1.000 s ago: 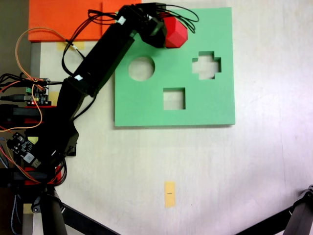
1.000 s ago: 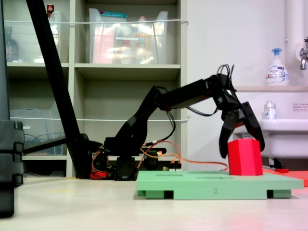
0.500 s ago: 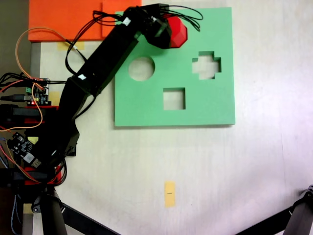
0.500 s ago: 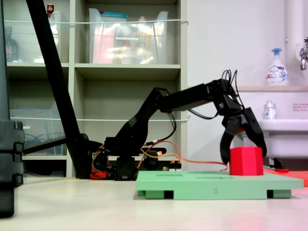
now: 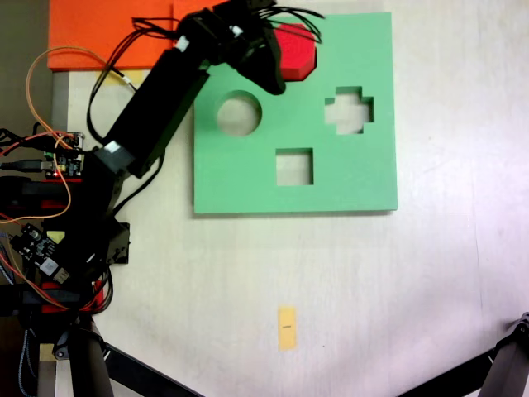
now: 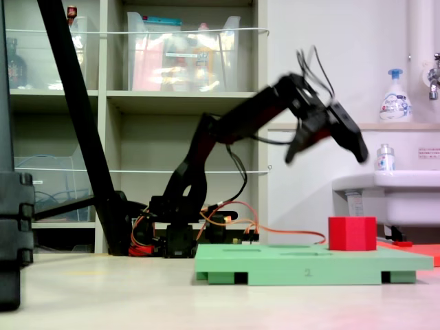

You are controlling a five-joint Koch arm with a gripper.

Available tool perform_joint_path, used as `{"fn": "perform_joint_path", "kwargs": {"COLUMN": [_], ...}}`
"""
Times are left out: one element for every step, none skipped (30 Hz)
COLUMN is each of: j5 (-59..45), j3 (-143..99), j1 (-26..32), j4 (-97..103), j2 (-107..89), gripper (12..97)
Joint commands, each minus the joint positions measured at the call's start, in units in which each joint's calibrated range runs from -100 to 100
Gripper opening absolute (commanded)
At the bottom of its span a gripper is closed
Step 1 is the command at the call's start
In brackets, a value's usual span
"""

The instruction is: Put the octagonal pillar block into the corresponding hole

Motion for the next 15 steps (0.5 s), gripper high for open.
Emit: {"fn": "perform_joint_path", "kwargs": {"j5": [-9.6,-12.9,-16.8,-22.0,-27.4,-32.4,-35.9,-37.1,-38.0,-39.7,-41.4,-42.5,-43.5,-44.9,-46.1], "j3": [2.2,2.2,2.1,2.1,2.0,2.0,2.0,2.0,2.0,1.9,1.9,1.9,1.8,0.4,-1.6], "j1": [-1.8,-2.1,-2.9,-4.2,-5.8,-8.1,-10.1,-11.9,-14.2,-16.5,-18.4,-20.4,-21.9,-22.9,-24.1], "j4": [-8.1,-9.6,-10.6,-11.1,-11.6,-11.6,-11.3,-10.4,-9.7,-9.7,-9.7,-9.7,-9.7,-9.7,-9.6], "j2": [-18.5,-23.6,-28.3,-32.6,-36.6,-40.6,-44.4,-47.3,-49.3,-51.1,-52.2,-52.3,-52.2,-52.5,-53.3], "gripper": [87.5,87.5,87.5,87.3,84.2,77.6,70.5,67.0,63.6,60.1,58.3,57.0,56.8,57.0,56.8]}}
